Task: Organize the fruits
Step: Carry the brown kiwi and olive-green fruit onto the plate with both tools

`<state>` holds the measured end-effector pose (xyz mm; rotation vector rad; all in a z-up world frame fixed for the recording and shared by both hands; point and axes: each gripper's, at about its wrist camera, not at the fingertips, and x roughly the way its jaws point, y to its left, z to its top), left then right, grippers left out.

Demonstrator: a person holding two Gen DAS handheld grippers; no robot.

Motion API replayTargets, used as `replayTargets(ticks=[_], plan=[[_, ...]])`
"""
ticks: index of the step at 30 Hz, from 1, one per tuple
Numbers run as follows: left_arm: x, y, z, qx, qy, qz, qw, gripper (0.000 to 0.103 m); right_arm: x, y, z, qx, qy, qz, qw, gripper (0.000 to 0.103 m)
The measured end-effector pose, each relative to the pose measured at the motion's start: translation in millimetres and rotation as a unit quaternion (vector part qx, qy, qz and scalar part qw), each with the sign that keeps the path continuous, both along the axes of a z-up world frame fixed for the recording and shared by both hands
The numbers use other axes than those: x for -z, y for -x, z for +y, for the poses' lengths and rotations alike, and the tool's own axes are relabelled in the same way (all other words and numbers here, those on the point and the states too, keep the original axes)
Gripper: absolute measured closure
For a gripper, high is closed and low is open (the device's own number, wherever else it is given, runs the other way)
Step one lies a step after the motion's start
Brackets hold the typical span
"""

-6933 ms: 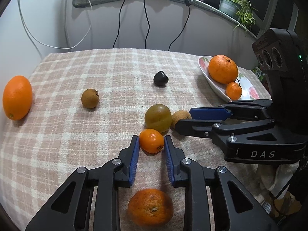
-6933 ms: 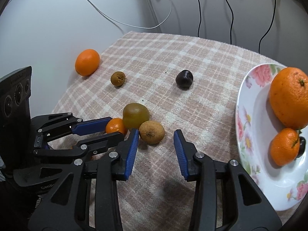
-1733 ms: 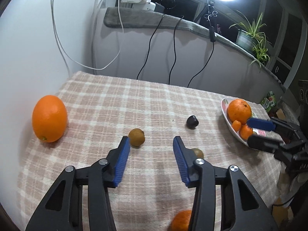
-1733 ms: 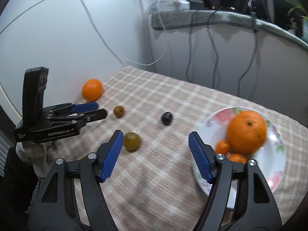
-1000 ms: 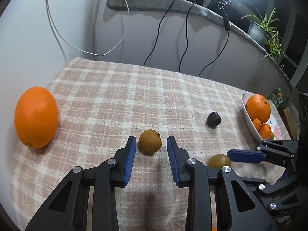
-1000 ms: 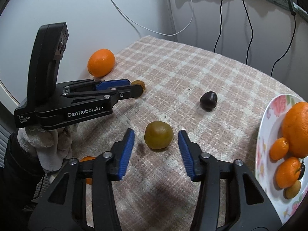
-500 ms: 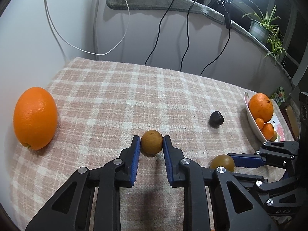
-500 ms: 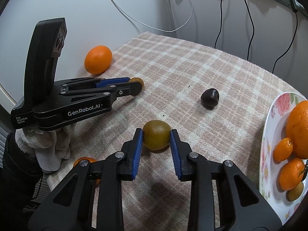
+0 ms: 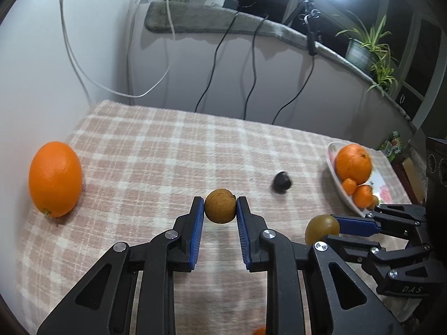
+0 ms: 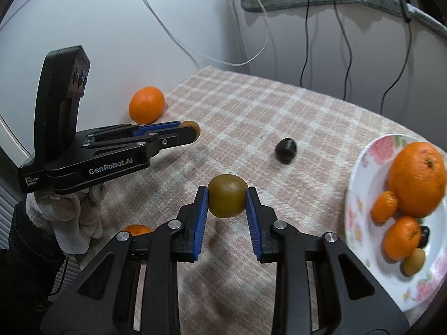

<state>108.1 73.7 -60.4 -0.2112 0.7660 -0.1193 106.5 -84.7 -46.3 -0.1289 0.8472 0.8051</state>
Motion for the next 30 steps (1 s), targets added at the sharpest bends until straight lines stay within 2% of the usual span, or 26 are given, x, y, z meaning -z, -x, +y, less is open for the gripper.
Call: replayTargets(ticks=[13, 21, 30], plan=[[-23.3, 8.7, -53.4, 0.054, 0.012, -0.029, 0.9981, 0.081, -22.4, 8.1, -76.0, 0.066, -0.011, -0.028, 0.997, 0.075], [-25.3, 3.4, -89.2, 0.086, 0.017, -0.030, 0.9957, 0.081, -30.3, 3.7, -127.6, 0.118, -0.017, -0.036, 0.992, 0.075], [-20.9, -2.5, -127.8, 0.122, 0.021, -0.021, 0.9921, 0.081, -24.9, -7.8, -169.0, 0.164, -0.011, -0.037, 0.986, 0.075]])
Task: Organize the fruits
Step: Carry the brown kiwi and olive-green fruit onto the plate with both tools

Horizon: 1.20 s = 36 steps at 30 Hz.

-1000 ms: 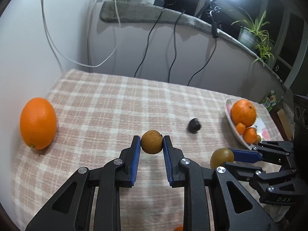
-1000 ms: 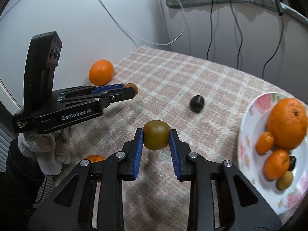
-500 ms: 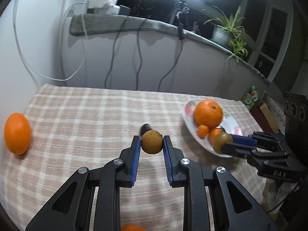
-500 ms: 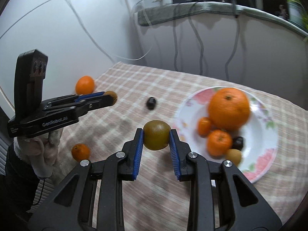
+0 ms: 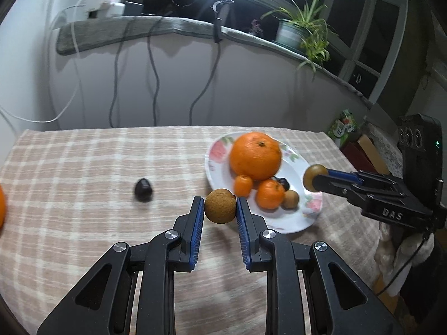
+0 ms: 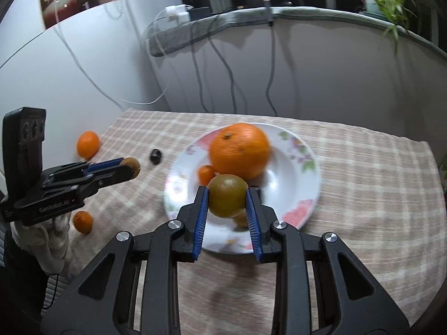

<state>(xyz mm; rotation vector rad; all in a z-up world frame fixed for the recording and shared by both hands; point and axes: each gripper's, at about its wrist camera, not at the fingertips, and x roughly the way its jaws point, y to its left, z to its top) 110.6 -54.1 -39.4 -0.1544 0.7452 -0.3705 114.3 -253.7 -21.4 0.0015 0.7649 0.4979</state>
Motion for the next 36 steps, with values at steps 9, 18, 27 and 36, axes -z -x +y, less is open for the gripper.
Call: replayTargets(ticks=[9, 18, 27, 36], plan=[[3.7, -5.5, -26.2, 0.024, -0.002, 0.008, 0.9997, 0.081, 11.0, -13.6, -23.2, 0.026, 0.007, 0.009, 1.000, 0.075], [6.8, -11.1, -36.6, 0.030, -0.005, 0.013, 0.9994, 0.081, 15.4, -18.4, -30.9, 0.035, 0.007, 0.012, 0.999, 0.075], [7.0, -13.1, -41.5, 0.034, -0.009, 0.013, 0.9993, 0.081, 15.9, -17.5, -30.9, 0.037, 0.007, 0.012, 0.999, 0.075], [7.7, -13.6, -42.7, 0.036, -0.012, 0.014, 0.9992, 0.080, 16.5, -17.4, -29.5, 0.036, 0.012, 0.012, 0.999, 0.075]])
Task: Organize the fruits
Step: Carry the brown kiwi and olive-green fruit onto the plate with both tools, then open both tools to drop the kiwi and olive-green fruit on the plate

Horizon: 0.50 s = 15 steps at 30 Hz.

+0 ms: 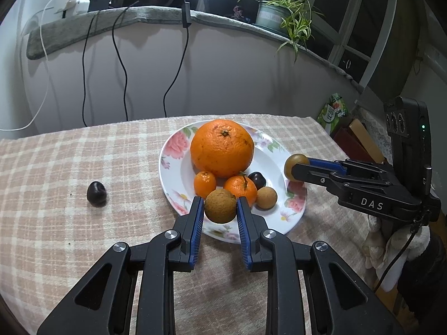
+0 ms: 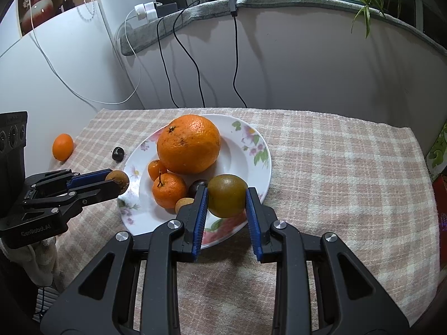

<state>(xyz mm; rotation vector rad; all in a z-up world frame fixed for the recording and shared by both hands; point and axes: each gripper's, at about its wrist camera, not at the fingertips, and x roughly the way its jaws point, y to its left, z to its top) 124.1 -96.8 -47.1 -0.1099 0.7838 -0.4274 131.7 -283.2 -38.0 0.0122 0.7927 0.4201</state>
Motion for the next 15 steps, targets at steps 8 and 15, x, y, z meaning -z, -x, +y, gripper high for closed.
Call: replayTargets(ticks=[8, 15], plan=[[-0.1, 0.0, 2.0, -0.010, -0.001, 0.002, 0.9999, 0.046, -5.5, 3.1, -1.9, 0.007, 0.006, -0.018, 1.000, 0.035], [-1.3, 1.3, 0.9, -0.021, -0.022, -0.003, 0.9995, 0.025, -16.7, 4.0, -6.5, 0.022, 0.003, -0.034, 0.999, 0.016]])
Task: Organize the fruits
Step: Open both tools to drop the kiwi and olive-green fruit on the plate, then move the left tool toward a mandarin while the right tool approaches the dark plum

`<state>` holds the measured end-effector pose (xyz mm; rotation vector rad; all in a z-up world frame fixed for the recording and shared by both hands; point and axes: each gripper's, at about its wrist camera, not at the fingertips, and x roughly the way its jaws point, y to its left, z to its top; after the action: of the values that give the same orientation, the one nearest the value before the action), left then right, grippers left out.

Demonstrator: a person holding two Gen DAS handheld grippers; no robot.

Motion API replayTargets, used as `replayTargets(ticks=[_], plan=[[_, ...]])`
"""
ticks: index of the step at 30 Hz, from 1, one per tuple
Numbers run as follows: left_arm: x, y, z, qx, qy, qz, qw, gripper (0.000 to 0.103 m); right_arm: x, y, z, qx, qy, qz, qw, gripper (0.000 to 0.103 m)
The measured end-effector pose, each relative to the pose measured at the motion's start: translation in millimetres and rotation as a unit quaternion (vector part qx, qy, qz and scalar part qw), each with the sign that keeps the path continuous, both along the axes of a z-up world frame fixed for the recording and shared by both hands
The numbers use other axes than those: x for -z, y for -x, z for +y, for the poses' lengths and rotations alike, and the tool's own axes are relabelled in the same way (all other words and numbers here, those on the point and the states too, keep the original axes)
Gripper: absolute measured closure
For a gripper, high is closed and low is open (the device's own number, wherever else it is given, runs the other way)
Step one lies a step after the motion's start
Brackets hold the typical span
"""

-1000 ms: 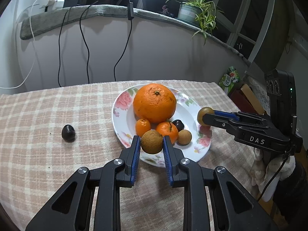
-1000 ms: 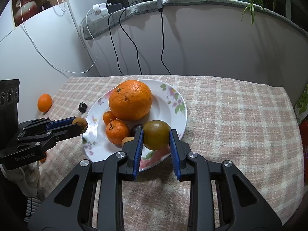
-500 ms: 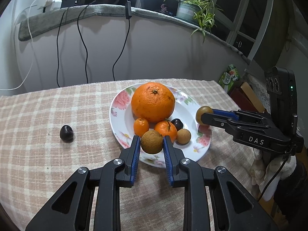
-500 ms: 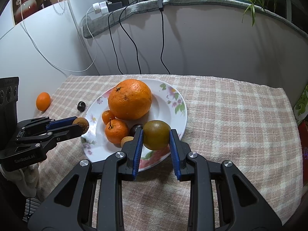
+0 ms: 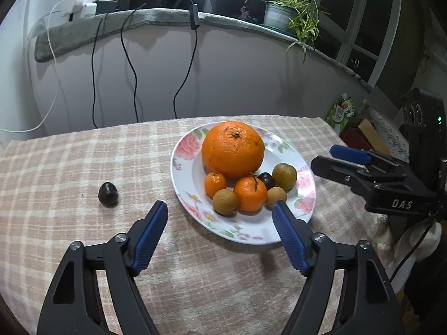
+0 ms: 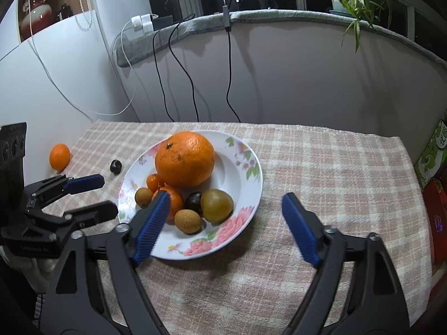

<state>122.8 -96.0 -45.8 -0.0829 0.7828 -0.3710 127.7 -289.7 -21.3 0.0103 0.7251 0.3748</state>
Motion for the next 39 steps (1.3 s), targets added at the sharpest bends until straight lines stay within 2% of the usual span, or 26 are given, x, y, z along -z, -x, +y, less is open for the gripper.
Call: replayTargets(ticks=[5, 15, 39], plan=[[-0.1, 0.3, 0.9, -0.012, -0.016, -0.002, 0.9998, 0.023, -1.6, -0.1, 3.1, 0.003, 0.009, 0.002, 1.000, 0.016], [-7.1, 7.4, 14.1, -0.022, -0.015, -0.012, 0.9996, 0.023, -9.1, 3.4, 13.1, -0.009, 0.000, 0.000, 1.000, 0.016], [-19.9, 39.2, 83.0, -0.101, -0.018, -0.032, 0.9942, 0.023, -20.0, 15.2, 70.6, -0.068, 0.012, -0.006, 0.998, 0.016]])
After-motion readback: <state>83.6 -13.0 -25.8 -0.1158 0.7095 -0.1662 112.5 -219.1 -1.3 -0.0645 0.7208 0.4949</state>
